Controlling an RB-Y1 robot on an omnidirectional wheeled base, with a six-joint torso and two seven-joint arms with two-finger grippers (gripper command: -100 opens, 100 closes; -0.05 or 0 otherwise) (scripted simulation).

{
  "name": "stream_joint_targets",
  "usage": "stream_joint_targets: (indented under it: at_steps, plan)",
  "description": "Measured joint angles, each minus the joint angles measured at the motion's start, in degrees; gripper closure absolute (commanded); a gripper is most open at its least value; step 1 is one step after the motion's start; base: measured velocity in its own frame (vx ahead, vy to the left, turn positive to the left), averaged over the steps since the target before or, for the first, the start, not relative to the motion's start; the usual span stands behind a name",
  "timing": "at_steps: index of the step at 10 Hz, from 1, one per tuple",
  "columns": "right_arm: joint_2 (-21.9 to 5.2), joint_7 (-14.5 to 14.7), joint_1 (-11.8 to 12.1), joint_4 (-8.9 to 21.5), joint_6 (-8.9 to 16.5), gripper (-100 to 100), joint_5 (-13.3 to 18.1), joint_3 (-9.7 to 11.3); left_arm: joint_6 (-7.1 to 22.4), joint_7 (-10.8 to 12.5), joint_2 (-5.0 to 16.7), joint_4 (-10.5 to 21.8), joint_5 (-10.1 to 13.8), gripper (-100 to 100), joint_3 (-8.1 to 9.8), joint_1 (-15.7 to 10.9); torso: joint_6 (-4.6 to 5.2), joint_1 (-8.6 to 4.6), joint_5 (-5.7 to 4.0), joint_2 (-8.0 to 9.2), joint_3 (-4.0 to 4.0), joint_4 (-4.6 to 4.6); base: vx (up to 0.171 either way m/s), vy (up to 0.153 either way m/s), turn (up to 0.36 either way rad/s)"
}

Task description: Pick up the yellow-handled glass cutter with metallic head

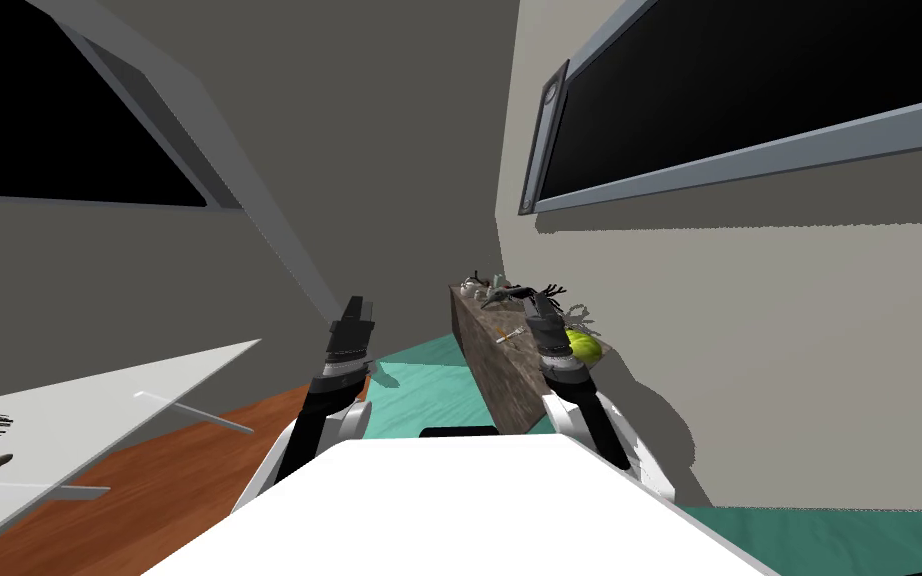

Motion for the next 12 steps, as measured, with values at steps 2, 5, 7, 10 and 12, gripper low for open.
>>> stream_joint_targets:
  at_steps: [2,5,7,10,12]
  plan:
    - [-2.92,0.37,-0.84,1.47,-0.25,-100,0.57,0.54,0.0,0.0,0.0,0.0,0.0,0,0.0,0.0,0.01,0.0,0.0,-0.04,-0.02,-0.01,0.052,0.026,0.004]
    - [-7.76,0.63,-2.06,3.62,-0.81,-100,1.19,0.92,0.0,0.0,0.0,0.0,0.0,0,0.0,0.0,0.01,0.01,0.0,-0.06,-0.04,-0.02,0.058,0.029,0.006]
    - [-11.03,1.19,-3.35,5.59,-1.24,-100,2.07,1.88,0.0,0.0,0.0,0.0,0.0,0,0.0,0.0,0.0,0.06,0.01,-0.1,-0.06,-0.02,0.062,0.034,0.005]
    - [-15.62,1.59,-4.65,7.86,-1.8,-100,2.91,2.59,0.0,0.0,0.0,0.0,0.0,0,0.0,0.01,0.0,0.07,0.02,-0.17,-0.09,-0.04,0.073,0.035,0.002]
    - [-18.83,1.68,-5.43,9.21,-2.08,-100,3.27,2.82,0.0,0.0,0.0,0.0,0.0,0,0.0,0.0,0.01,0.01,0.0,-0.1,-0.06,-0.02,0.063,0.036,-0.005]
